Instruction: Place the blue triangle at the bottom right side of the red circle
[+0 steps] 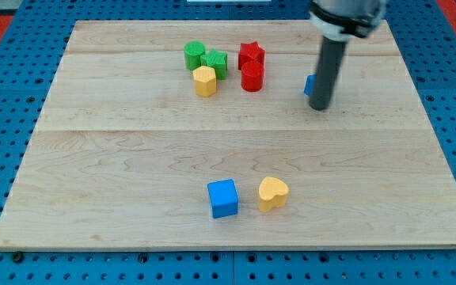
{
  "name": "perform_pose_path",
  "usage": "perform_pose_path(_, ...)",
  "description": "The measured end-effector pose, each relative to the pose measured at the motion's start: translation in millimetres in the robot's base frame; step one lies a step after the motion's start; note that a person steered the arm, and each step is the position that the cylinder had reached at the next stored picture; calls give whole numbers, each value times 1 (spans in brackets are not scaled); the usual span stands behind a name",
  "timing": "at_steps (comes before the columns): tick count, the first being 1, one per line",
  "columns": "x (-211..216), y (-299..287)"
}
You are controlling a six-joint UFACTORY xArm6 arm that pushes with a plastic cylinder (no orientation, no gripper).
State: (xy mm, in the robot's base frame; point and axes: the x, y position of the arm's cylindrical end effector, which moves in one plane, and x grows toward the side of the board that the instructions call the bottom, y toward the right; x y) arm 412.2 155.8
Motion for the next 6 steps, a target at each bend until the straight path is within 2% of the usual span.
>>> perform_pose_path(1, -31, 63)
perform_pose_path(2, -64, 22)
perform_pose_path(3, -59, -46)
perform_pose_path(4, -62, -73)
perform_pose_path(5, -144, -61)
perform_pose_path(6, -167, -89)
